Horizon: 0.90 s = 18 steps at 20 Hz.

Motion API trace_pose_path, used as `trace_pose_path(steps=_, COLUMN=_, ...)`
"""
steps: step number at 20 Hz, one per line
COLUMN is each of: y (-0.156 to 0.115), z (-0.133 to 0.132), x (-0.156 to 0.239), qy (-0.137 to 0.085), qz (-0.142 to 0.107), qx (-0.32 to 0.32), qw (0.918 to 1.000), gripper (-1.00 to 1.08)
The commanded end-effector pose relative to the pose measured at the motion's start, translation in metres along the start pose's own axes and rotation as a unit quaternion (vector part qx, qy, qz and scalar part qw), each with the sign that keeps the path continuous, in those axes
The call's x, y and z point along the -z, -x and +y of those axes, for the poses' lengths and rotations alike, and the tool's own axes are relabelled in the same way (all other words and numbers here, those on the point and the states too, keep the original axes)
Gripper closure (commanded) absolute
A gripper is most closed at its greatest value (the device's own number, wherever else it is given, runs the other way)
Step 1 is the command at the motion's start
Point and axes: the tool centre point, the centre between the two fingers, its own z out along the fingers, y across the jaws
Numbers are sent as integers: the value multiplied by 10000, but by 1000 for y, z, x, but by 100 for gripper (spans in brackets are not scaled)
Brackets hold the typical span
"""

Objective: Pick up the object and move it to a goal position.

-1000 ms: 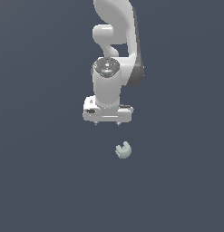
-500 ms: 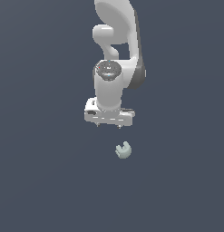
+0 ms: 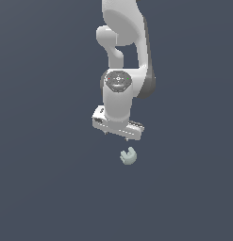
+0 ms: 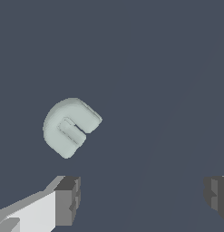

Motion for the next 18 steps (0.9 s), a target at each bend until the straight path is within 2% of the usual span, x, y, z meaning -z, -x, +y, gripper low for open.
trace_pose_path(steps=1, y=-4, z=-6, x=-4, qy=-13, qz=7, qx=-320, qw=9995, gripper=-92)
trace_pose_path(steps=9, y=-15, z=-27, x=-16, qy=-53, qz=28, qx=-1319, qw=9913, gripper=-92)
trace_pose_path(steps=18, y=-26, z=-51, x=-30, qy=-97, qz=49, qx=-2413, qw=9704, gripper=-92)
